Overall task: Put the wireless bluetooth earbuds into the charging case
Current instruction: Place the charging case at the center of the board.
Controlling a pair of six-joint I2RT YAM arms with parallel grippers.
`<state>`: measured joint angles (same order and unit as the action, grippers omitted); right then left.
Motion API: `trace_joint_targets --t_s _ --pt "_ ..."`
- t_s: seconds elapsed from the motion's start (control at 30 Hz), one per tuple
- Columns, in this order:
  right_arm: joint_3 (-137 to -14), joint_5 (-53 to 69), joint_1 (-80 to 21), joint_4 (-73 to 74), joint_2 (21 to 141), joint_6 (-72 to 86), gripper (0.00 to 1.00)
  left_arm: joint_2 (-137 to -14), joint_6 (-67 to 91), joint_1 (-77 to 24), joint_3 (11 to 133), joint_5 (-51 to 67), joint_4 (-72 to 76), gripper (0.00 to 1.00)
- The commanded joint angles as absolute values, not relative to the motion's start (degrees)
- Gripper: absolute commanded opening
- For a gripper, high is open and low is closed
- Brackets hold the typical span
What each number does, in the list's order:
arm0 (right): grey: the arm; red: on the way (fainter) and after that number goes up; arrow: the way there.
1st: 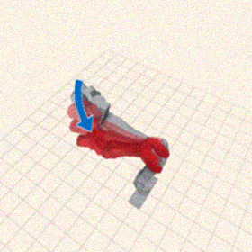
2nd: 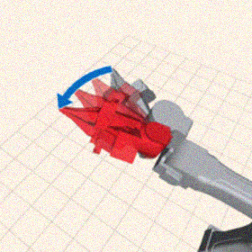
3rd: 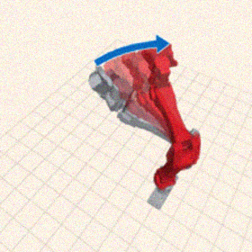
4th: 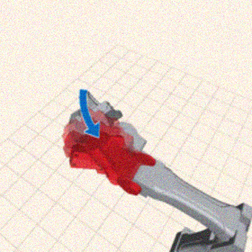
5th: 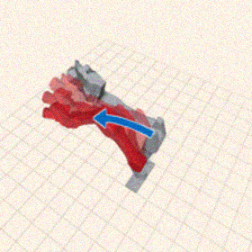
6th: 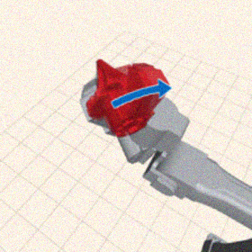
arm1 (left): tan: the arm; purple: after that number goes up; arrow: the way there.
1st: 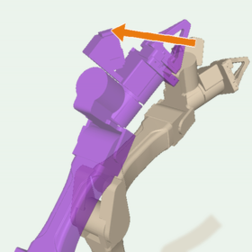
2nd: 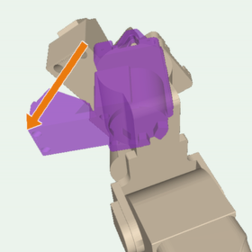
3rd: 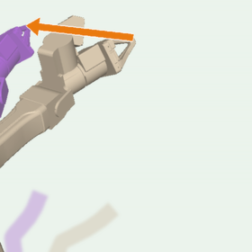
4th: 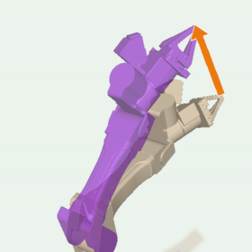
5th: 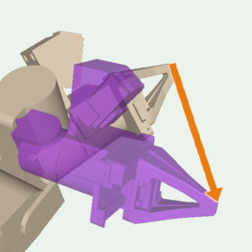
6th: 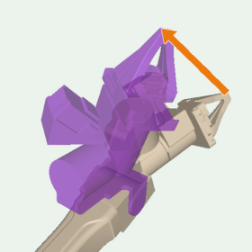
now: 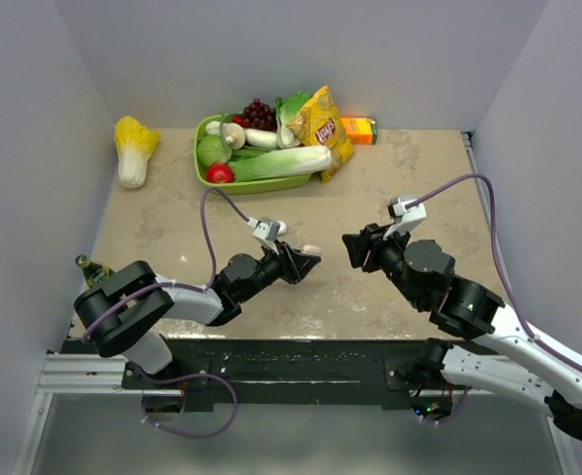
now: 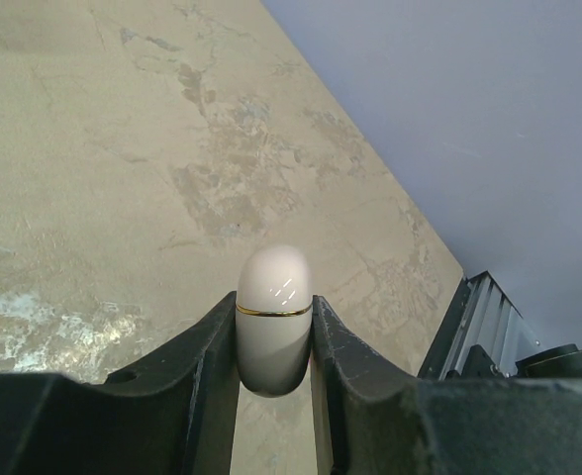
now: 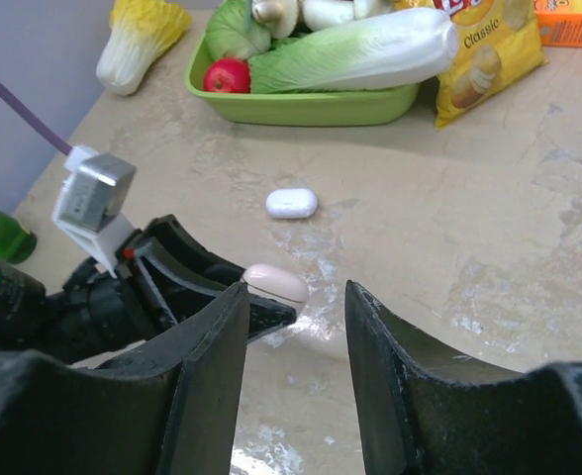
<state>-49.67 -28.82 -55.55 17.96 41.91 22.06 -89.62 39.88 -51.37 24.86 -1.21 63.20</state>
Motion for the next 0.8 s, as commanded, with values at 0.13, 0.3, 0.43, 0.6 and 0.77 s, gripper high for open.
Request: trace_joint_targets --t_s 0.13,0.3,0.43,0.6,0.77 --pt "-47.73 -30.41 -55.55 15.99 42.54 23.38 0.48 -86.48 40.25 -51.15 24.87 -4.21 65.57 0.0" --pt "-46.58 -30.06 -55.55 16.17 42.45 24.17 0.48 -92.53 40.43 -50.45 28.29 -6.06 60.74 0.0" --pt "-46.76 -29.88 -55.55 16.96 42.19 24.43 0.49 -99.3 42.53 -48.43 33.81 -4.84 56.7 0.0" --pt "-47.2 -30.06 -55.46 18.19 41.84 24.26 0.49 -106.77 43.07 -45.53 39.54 -2.91 50.36 0.0" --pt "-47.2 -29.71 -55.55 18.28 41.57 24.17 0.5 -110.12 43.86 -43.16 43.06 -0.27 46.5 0.23"
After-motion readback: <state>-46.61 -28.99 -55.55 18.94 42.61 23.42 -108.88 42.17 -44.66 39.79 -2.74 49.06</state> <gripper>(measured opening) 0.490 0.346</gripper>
